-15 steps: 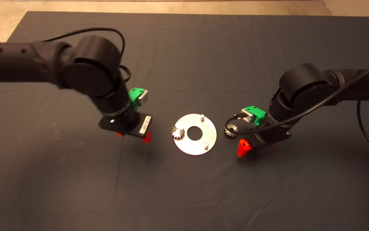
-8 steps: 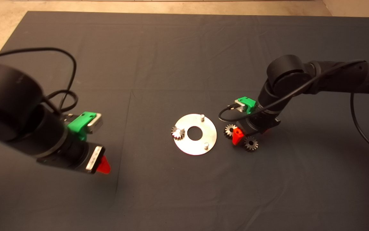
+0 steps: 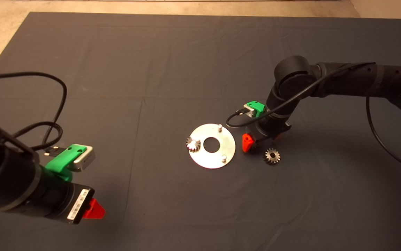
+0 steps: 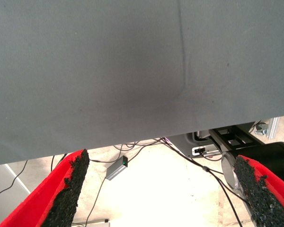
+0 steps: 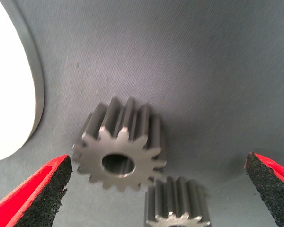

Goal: Install three planetary gears onto the carrier pins

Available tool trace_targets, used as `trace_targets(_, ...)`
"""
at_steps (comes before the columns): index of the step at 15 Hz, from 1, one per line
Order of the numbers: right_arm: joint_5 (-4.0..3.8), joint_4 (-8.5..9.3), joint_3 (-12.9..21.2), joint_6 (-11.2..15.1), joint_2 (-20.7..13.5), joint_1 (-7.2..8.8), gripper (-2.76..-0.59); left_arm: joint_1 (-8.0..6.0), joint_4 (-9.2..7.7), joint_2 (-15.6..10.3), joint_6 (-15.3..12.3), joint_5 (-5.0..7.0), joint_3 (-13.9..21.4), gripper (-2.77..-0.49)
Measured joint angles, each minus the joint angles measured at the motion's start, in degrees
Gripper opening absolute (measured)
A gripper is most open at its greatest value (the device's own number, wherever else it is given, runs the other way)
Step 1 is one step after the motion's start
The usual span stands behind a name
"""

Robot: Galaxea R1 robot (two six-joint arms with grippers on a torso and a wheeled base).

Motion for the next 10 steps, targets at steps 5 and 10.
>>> trace_targets(5,0.00,-0.44,-1.87,-0.20,2.15,0.00,-0.63,-0.03,-0.33,-1.09,-0.02,0.00,0.47,-1.09)
trace_targets(10,-0.05,-0.52,-3.10,-0.22,3.50,0.01,-0.75,-0.03,-0.44,-1.80,-0.02,0.00,0.69,-1.09)
